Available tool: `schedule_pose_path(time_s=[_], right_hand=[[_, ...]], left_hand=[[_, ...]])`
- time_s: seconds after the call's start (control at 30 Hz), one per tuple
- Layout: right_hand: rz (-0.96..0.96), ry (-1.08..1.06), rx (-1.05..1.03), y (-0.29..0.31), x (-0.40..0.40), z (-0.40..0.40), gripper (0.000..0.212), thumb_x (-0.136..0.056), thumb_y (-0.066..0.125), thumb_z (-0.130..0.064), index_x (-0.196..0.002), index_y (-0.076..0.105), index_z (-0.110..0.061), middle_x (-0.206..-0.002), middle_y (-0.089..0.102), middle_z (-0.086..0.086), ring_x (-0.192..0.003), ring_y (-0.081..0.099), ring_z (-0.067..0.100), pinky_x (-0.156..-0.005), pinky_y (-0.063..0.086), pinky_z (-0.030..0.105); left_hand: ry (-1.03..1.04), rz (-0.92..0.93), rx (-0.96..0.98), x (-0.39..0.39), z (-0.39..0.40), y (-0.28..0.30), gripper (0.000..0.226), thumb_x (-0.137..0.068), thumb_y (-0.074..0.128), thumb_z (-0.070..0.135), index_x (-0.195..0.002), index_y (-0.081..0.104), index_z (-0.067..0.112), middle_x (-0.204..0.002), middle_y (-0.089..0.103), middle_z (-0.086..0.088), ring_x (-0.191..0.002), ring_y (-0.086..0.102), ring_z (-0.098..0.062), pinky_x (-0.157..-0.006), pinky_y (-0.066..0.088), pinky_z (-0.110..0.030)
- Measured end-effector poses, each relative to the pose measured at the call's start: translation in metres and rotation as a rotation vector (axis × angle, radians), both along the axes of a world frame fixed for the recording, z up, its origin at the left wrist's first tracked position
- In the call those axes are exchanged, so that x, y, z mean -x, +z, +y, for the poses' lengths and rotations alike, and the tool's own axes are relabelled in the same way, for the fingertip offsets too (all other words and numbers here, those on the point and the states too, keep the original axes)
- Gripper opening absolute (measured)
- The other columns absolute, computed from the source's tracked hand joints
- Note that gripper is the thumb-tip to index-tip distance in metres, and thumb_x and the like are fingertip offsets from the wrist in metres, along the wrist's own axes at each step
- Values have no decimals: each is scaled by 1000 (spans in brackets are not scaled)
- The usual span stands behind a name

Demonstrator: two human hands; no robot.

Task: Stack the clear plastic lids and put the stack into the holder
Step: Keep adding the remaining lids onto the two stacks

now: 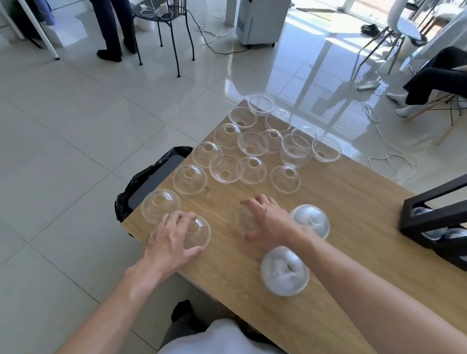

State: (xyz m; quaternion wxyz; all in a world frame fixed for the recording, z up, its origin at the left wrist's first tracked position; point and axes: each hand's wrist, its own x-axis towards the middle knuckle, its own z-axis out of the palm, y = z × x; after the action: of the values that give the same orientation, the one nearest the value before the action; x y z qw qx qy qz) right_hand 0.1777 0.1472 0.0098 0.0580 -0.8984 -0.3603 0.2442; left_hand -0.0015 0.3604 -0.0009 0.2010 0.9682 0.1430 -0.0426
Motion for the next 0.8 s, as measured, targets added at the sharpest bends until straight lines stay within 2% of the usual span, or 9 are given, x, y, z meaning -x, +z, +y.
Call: schedule_pose_path(time_s=[0.17, 0.3, 0.4, 0.5, 0.6, 0.8], right_hand=[[-62, -172, -166, 54, -33, -43, 102, -71, 86, -57, -153, 32, -29, -151, 39, 0, -140, 38, 22, -110, 43, 44], [-96, -246, -169, 79, -42, -96, 98, -71, 83, -63, -152, 33, -40, -149, 35, -3, -138, 39, 20, -104, 45, 42], [-91, -259, -118, 74, -38, -123, 101, -71, 82, -63, -154, 29, -42, -146, 36, -4, -138, 37, 19, -104, 44, 41], [-128, -265, -129, 58, -30, -132, 107, -70, 85, -58, -156, 29, -29, -149, 39, -2, -138, 37, 20, -107, 40, 37], [-130, -241, -107, 39, -22, -133, 105, -71, 86, -54, -155, 32, -22, -151, 39, -1, -137, 39, 22, -111, 37, 35], [-33, -289, -182, 24, -14, -137, 100, -74, 86, -51, -156, 30, -37, -155, 32, -6, -139, 40, 20, -110, 43, 43]], left_hand=[[-59, -26, 17, -19, -18, 6, 78, -81, 76, 59, -144, 41, 28, -133, 48, 7, -119, 47, -14, -100, 47, -31], [-123, -84, 47, -35, -44, 13, 78, -78, 77, 60, -142, 44, 30, -130, 48, 8, -117, 47, -13, -91, 53, -35], [-172, -115, 51, -43, -62, 17, 78, -78, 76, 61, -142, 44, 31, -130, 48, 8, -117, 47, -13, -87, 54, -34], [-195, -136, 47, -46, -76, 19, 77, -78, 75, 63, -142, 44, 34, -129, 47, 10, -116, 46, -12, -82, 47, -26], [-218, -158, 41, -45, -84, 24, 79, -78, 74, 64, -145, 45, 34, -133, 47, 11, -118, 46, -12, -86, 42, -25], [-312, -224, 170, -34, -115, 44, 80, -76, 72, 66, -146, 47, 36, -135, 48, 10, -121, 45, -12, -95, 51, -34]])
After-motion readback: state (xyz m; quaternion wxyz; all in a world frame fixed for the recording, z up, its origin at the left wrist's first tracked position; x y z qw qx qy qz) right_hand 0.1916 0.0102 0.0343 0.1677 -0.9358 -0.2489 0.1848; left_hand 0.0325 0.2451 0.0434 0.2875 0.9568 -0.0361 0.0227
